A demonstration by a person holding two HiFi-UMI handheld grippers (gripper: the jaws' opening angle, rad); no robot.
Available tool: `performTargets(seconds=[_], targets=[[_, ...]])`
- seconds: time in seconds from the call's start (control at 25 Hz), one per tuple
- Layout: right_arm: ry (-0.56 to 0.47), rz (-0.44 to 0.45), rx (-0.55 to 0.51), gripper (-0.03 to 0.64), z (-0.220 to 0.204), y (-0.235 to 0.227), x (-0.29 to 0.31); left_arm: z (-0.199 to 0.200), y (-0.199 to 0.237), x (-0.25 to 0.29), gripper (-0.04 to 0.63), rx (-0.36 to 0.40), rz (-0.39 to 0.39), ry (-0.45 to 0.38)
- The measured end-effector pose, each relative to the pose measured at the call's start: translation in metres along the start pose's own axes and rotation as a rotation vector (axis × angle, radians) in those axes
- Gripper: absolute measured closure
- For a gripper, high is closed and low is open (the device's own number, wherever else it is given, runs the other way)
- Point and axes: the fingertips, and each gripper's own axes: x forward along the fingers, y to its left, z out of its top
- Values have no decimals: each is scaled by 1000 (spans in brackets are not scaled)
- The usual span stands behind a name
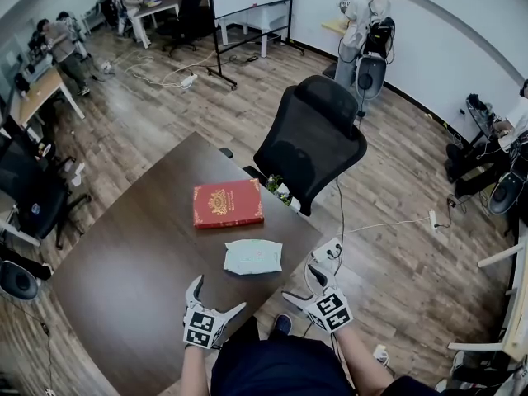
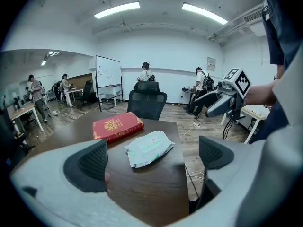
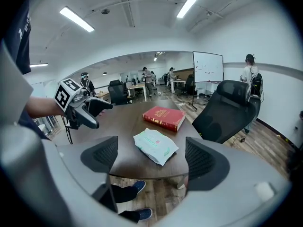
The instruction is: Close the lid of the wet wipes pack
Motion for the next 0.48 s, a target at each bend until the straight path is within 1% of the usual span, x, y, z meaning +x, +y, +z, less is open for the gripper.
performTargets(seconds=[0.48], targets=[[-5, 13, -6, 156, 2, 9, -5, -1, -4, -3, 3, 13, -14, 6]])
